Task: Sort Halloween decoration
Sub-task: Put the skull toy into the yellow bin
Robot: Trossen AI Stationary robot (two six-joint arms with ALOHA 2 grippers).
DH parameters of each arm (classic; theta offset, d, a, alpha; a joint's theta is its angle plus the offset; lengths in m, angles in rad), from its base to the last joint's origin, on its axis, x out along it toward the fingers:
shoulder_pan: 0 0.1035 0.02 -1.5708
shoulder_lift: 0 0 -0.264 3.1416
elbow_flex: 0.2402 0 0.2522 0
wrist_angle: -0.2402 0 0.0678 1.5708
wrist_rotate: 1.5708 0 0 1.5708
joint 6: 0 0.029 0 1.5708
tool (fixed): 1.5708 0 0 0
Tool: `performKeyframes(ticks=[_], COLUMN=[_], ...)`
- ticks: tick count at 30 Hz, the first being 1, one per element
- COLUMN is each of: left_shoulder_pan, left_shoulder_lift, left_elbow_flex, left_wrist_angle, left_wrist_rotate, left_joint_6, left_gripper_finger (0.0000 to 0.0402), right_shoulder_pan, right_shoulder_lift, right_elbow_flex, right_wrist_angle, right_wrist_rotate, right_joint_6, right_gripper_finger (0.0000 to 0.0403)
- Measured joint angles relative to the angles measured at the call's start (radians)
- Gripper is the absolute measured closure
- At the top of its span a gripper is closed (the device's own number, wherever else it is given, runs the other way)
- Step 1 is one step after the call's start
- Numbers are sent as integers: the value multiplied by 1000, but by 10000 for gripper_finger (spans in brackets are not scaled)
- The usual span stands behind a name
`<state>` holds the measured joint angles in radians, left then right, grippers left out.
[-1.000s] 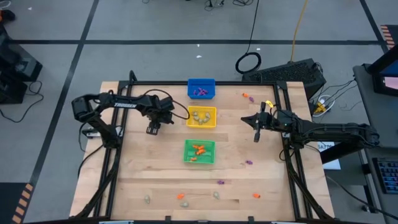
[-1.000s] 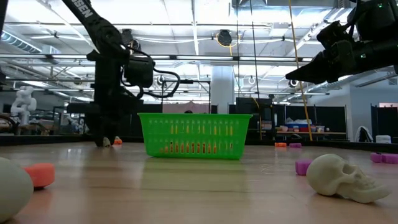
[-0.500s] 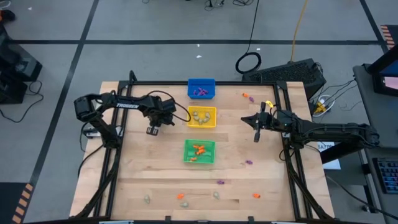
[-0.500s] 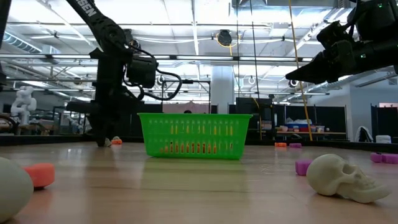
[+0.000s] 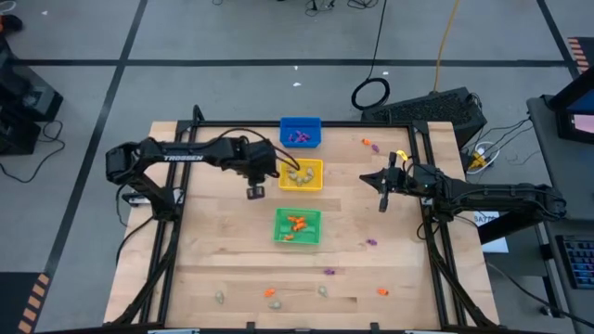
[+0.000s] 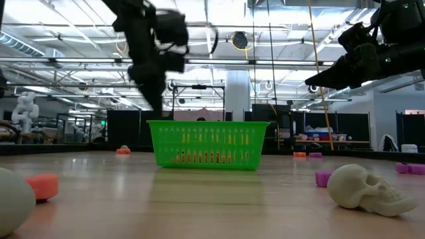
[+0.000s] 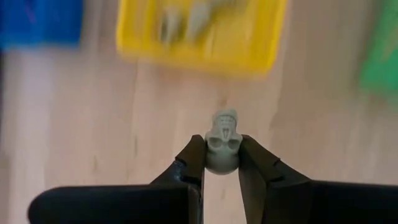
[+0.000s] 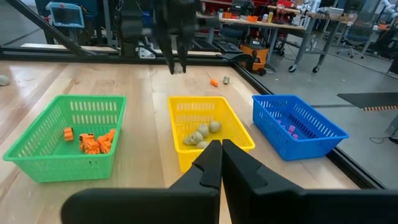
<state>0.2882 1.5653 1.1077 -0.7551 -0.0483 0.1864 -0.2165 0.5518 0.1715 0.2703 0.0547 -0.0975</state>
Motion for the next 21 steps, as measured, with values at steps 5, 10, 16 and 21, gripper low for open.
performKeyframes(ticks=[5,10,16,21], left_shoulder_pan=[-40,-16,5,21], left_shoulder_lift=[31,136,265,338], left_elbow_flex=[84,160,241,258], left_wrist_angle=[67,102,121,153], left_wrist_rotate=[3,-5,22,37], left_joint_6=[-26,-76,-49,-50], left_gripper_finger=[351,351,351,351], right_shoulder_pan=[0,0,0,0], right_shoulder_lift=[0,0,0,0], right_elbow_flex=[0,0,0,0], right_wrist_angle=[-5,-7,-9,-14], right_wrist_rotate=[0,0,0,0], right_joint_6=[0,0,0,0], right_gripper_finger=[403,403,403,403])
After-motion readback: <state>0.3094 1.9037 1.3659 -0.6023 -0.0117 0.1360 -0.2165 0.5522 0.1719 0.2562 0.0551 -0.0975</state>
